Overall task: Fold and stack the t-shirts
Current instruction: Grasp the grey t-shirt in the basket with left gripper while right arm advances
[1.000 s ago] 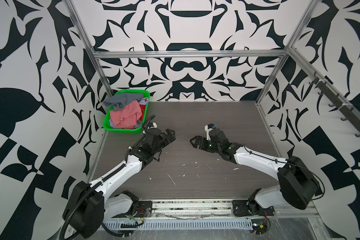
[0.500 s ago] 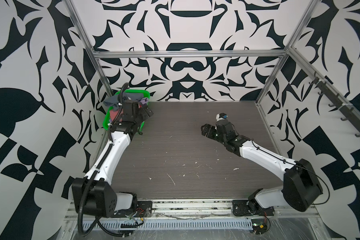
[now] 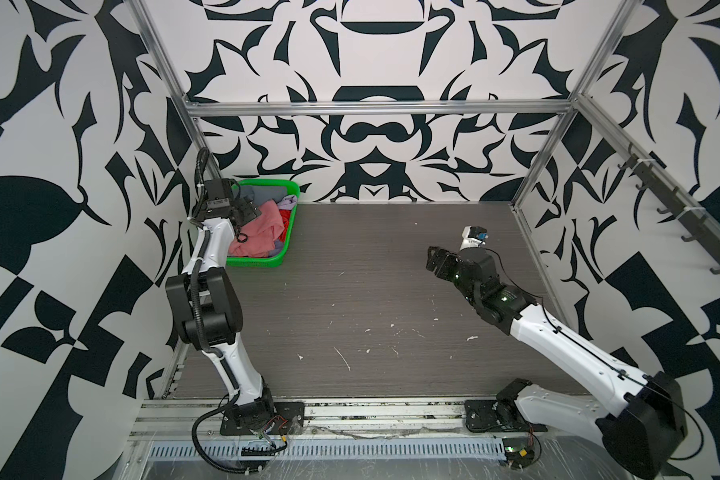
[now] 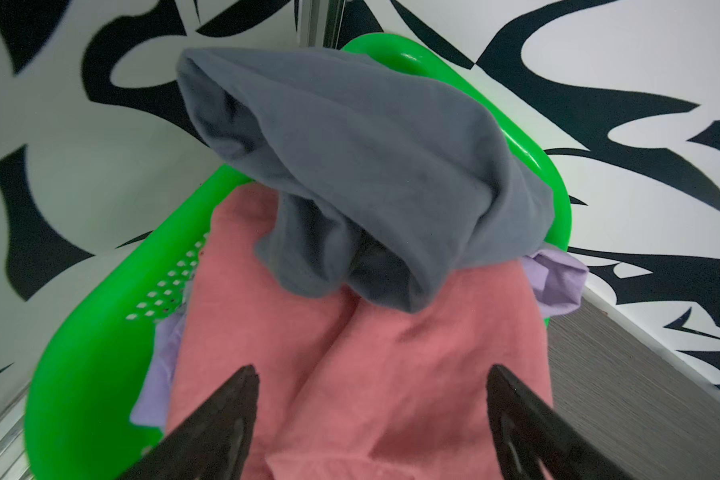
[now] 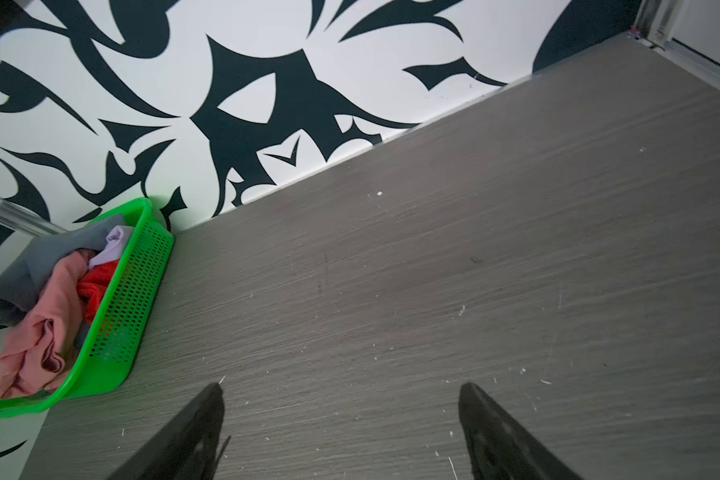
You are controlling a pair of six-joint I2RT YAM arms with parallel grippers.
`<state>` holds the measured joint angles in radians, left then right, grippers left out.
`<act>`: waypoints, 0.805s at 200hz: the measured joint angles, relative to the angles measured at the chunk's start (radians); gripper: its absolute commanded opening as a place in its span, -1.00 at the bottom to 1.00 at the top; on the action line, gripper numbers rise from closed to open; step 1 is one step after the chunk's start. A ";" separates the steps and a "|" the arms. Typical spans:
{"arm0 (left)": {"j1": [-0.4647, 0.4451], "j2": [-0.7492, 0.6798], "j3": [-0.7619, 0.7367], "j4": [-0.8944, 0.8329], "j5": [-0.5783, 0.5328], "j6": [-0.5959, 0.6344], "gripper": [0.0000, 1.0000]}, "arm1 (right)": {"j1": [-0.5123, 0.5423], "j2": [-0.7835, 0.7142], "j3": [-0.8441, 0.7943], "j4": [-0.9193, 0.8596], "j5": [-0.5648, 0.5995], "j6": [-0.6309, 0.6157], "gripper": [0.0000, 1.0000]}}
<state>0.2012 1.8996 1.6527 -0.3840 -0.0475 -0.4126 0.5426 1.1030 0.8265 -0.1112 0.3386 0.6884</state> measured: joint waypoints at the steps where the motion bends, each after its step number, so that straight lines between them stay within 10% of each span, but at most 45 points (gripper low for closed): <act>1: 0.001 0.002 0.001 0.002 0.002 0.000 0.60 | 0.000 -0.001 -0.001 -0.001 0.000 0.001 0.80; 49: 0.012 0.105 0.038 0.102 0.071 -0.003 0.36 | 0.002 -0.003 -0.006 -0.055 0.034 0.020 0.78; 105: 0.012 0.191 0.053 0.258 0.093 -0.046 -0.93 | 0.002 0.036 -0.004 -0.072 0.050 0.044 0.75; 161: 0.011 0.112 0.071 0.289 0.097 -0.020 -1.00 | 0.014 0.105 0.007 -0.064 0.016 0.068 0.72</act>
<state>0.2119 2.0117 1.7237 -0.0952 0.0490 -0.4324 0.5568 1.2076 0.8333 -0.1753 0.3542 0.7567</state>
